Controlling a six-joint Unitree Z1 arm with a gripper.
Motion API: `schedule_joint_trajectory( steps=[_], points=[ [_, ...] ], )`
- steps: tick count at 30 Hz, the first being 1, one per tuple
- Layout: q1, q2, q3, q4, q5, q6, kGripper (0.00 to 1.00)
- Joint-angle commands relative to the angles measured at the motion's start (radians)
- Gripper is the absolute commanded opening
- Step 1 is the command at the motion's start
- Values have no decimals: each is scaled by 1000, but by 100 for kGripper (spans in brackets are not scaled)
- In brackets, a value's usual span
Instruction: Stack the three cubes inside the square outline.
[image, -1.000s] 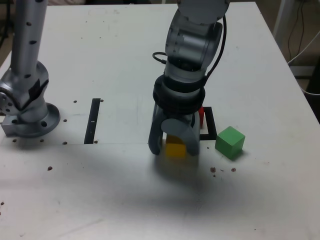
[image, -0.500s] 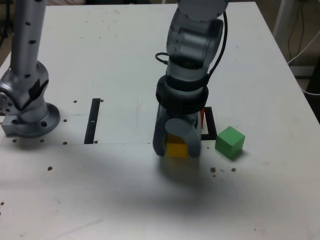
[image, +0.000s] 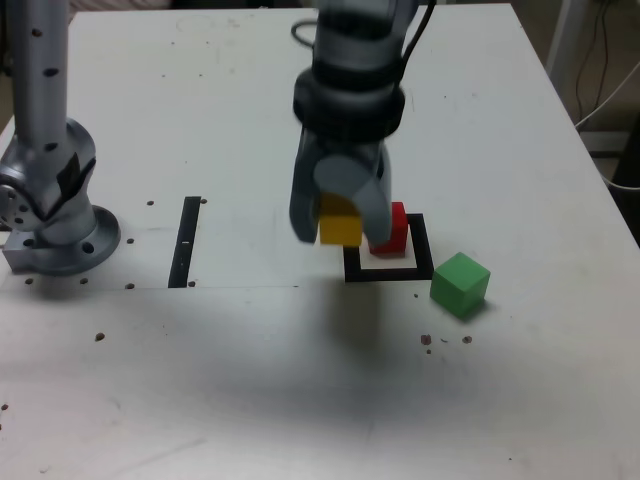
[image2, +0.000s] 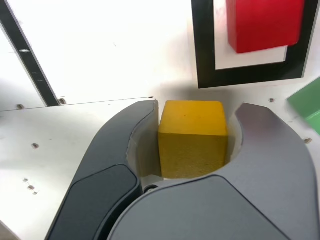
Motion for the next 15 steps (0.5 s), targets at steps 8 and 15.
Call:
schedule_joint_trajectory(
  steps=[8, 15],
  points=[
    [137, 54, -219, 122, 1, 95, 17],
    [225, 105, -258, 133, -2, 137, 17]
  ],
)
